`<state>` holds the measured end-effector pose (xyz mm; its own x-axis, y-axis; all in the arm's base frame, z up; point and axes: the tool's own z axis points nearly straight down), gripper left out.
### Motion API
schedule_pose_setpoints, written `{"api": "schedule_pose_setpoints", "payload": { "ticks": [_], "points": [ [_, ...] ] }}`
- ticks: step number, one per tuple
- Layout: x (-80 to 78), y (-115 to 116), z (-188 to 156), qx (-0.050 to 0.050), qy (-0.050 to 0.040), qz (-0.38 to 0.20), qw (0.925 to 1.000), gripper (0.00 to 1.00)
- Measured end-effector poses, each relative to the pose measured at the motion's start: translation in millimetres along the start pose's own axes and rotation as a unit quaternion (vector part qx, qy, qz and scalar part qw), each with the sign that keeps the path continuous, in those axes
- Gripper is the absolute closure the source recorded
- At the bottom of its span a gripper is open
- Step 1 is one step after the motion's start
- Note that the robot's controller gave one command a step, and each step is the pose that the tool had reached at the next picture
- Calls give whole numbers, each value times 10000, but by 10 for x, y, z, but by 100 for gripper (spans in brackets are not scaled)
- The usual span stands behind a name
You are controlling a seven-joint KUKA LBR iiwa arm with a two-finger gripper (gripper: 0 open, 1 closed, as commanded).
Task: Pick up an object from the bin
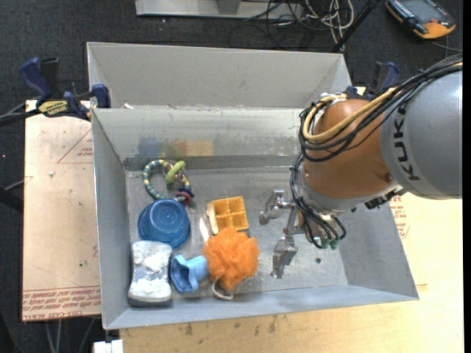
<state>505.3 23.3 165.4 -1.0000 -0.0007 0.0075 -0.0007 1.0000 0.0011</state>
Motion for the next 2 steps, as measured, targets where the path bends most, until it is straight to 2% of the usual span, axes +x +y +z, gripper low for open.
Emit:
{"api": "schedule_pose_setpoints", "payload": {
  "ticks": [1, 2],
  "points": [
    [-18, -1, -35, 0, -37, 3, 10000, 0],
    [7, 267, 367, 5, -58, -475, 9989, 0]
  ]
}}
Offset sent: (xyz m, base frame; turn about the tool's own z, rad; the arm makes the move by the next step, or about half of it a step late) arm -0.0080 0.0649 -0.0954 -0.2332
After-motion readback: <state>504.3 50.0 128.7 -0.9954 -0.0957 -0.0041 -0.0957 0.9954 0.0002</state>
